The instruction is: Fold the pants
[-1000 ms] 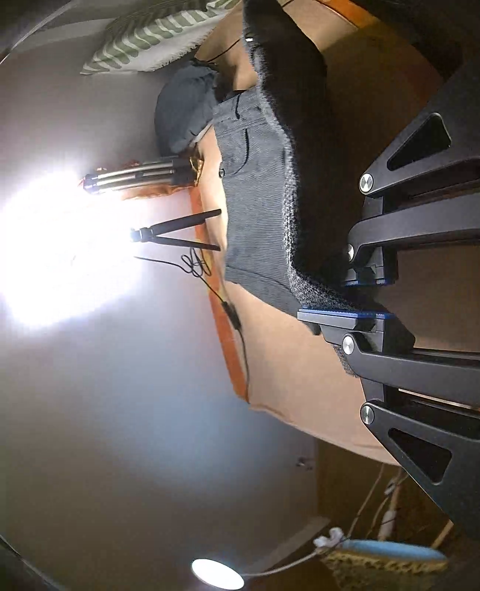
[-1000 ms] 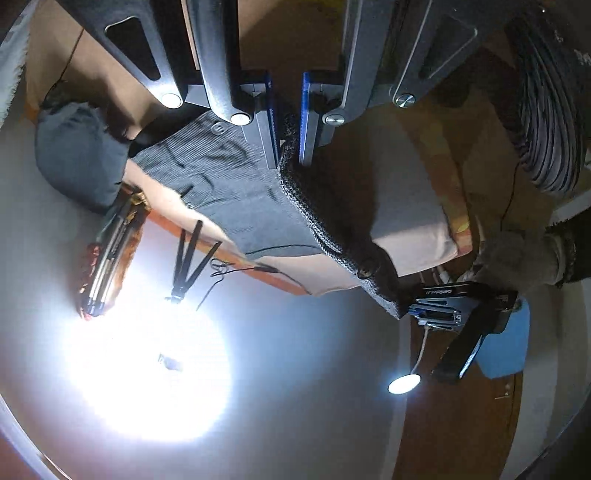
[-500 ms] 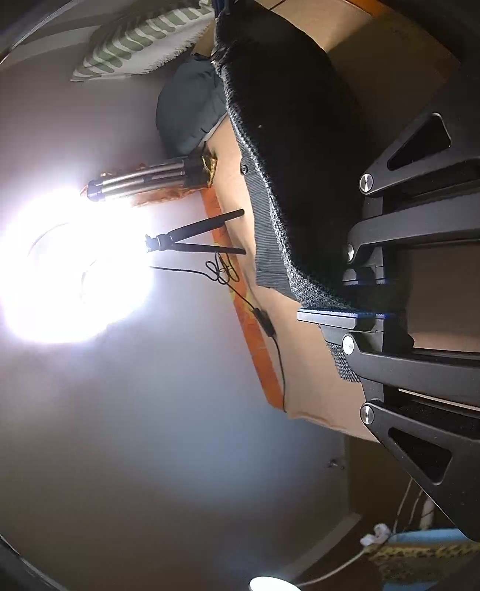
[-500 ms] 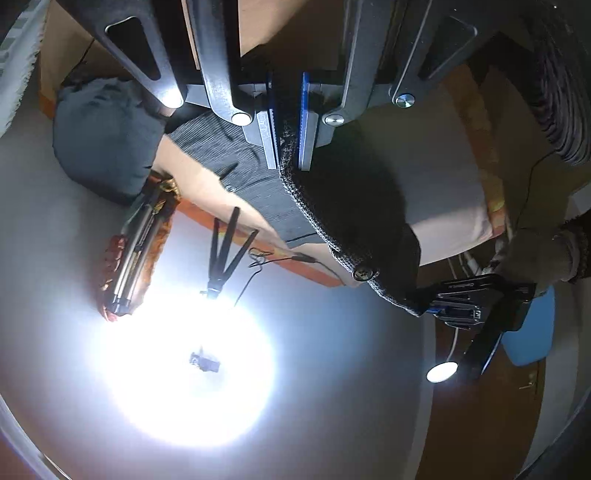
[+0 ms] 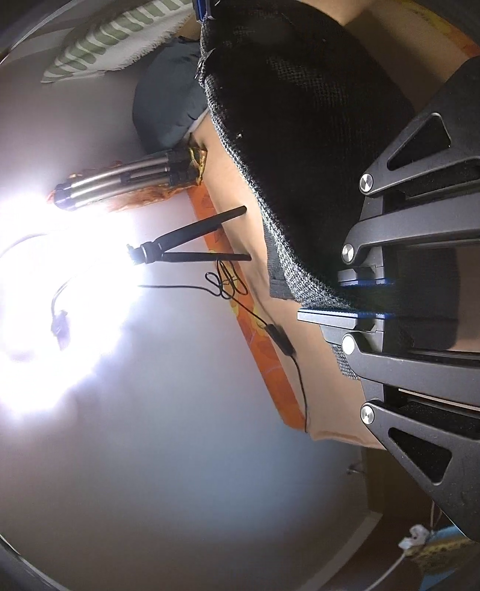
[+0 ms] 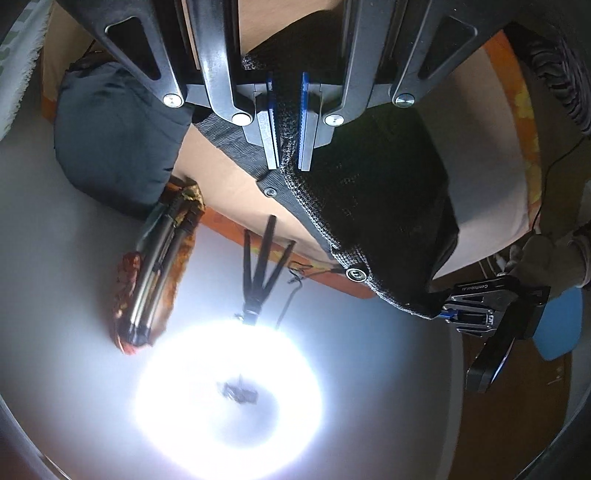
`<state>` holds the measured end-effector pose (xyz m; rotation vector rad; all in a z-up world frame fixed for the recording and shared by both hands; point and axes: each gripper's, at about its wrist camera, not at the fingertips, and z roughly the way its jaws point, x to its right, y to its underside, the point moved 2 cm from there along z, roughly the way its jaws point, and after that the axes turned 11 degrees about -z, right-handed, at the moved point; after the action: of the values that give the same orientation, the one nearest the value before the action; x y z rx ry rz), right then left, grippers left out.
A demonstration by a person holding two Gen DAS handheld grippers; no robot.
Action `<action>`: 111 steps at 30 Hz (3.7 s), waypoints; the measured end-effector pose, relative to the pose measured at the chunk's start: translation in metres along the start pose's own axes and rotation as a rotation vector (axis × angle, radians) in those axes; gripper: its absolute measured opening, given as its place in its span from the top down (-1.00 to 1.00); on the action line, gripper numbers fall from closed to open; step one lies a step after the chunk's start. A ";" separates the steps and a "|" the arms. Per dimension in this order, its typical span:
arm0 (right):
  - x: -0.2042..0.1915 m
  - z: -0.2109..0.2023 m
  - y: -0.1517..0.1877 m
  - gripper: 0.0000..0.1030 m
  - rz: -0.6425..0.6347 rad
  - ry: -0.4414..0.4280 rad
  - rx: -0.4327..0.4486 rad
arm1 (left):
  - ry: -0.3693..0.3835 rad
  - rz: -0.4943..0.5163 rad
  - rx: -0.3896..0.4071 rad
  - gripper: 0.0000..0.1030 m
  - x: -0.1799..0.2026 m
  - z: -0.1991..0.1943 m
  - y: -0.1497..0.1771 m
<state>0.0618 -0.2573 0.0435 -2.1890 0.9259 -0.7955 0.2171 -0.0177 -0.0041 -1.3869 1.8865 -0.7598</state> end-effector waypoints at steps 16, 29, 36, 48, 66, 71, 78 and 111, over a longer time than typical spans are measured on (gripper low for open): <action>0.053 0.112 0.020 0.87 0.046 -0.032 -0.176 | 0.007 0.082 -0.183 0.85 0.025 0.118 0.005; 0.069 0.143 0.032 0.88 0.047 -0.034 -0.224 | -0.007 0.165 -0.256 0.80 0.036 0.167 -0.004; 0.072 0.145 0.041 0.89 0.062 -0.048 -0.276 | 0.007 0.205 -0.261 0.60 0.037 0.167 -0.005; 0.075 0.155 0.043 0.89 0.069 -0.039 -0.299 | -0.111 0.055 -0.191 -0.14 -0.031 0.142 -0.022; 0.085 0.148 0.044 0.97 0.092 0.031 -0.329 | -0.093 -0.113 -0.106 -0.14 -0.069 0.036 0.019; 0.084 0.108 0.037 0.53 0.141 0.031 -0.267 | -0.033 -0.118 -0.105 -0.13 -0.051 0.009 0.036; 0.040 0.038 0.031 0.18 0.171 -0.064 -0.205 | 0.035 -0.145 -0.161 -0.09 -0.029 -0.004 0.074; -0.023 0.068 0.110 -0.18 0.396 -0.294 -0.323 | 0.136 -0.254 -0.343 -0.09 -0.005 0.040 0.134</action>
<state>0.0542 -0.2801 -0.0859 -2.1995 1.3438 -0.1386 0.1732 0.0203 -0.1312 -1.8563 2.0394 -0.6853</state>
